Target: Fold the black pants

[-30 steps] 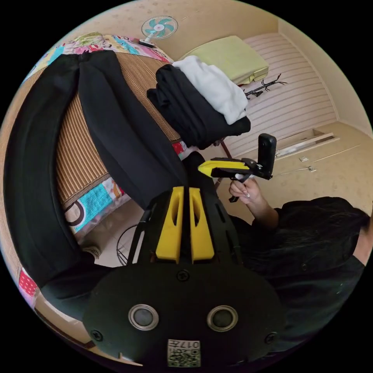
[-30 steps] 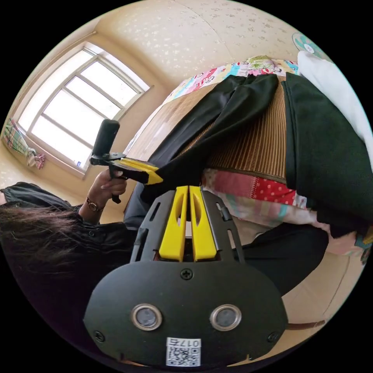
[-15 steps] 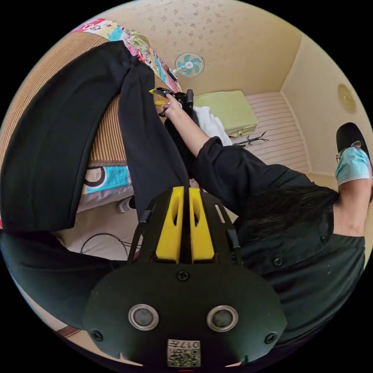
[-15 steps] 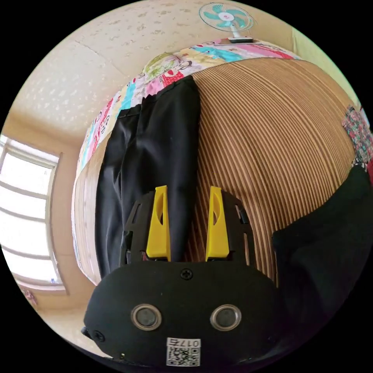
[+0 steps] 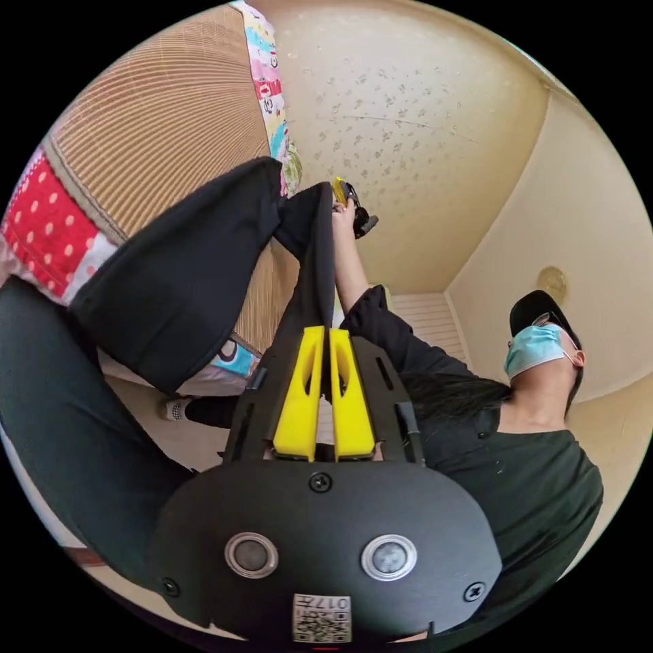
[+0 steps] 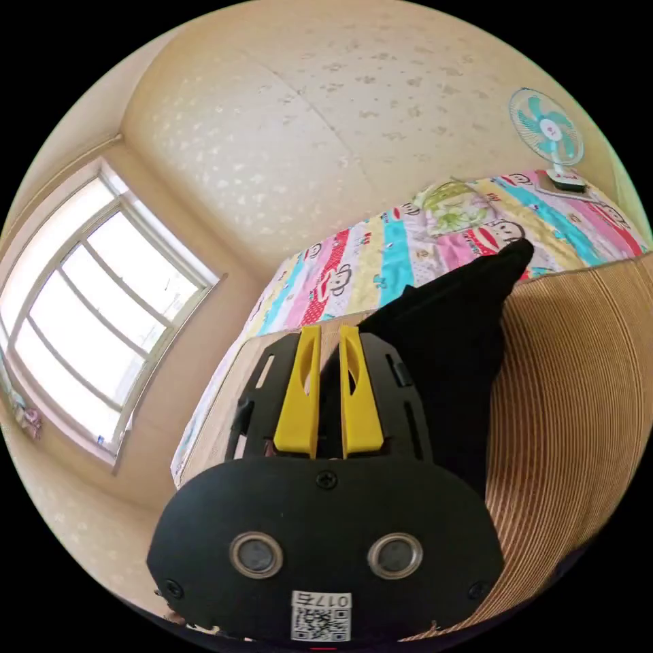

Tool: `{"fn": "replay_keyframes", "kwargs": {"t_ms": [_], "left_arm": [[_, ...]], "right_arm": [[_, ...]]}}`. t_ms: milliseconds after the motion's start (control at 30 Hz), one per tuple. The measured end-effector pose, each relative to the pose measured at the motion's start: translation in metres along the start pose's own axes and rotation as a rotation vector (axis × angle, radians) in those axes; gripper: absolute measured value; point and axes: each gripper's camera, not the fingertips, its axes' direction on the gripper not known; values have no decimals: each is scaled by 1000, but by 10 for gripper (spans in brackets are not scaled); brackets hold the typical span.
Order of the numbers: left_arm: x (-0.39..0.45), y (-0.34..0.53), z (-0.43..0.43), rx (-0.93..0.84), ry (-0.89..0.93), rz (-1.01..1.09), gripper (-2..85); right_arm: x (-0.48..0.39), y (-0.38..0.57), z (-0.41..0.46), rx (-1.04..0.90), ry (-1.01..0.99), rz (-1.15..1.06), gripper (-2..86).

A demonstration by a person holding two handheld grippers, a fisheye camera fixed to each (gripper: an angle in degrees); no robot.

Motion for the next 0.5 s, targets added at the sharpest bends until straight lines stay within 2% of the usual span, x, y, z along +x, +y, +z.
{"fn": "replay_keyframes", "kwargs": {"t_ms": [33, 100, 167, 267, 300, 367, 467, 500], "left_arm": [[-2, 2, -9, 29, -41, -12, 11], [-11, 13, -39, 112, -250, -86, 33], [-16, 16, -50, 121, -368, -108, 55], [-10, 4, -42, 110, -494, -41, 105], [-4, -9, -27, 76, -541, 26, 107], [3, -33, 7, -11, -615, 117, 113], [-12, -72, 81, -193, -711, 182, 140], [-25, -81, 112, -277, -749, 171, 146]], "right_arm": [[-11, 4, 17, -66, -128, -30, 40], [-26, 24, 26, -121, -179, -27, 52], [-41, 63, 25, -166, -111, -50, 68], [-56, 155, 15, -281, 119, -82, 89], [-60, 197, 4, -275, 196, -71, 93], [-69, 256, -11, -276, 212, -97, 97], [-84, 335, -21, -370, 100, -149, 94], [-90, 363, -16, -465, -3, -223, 86]]}}
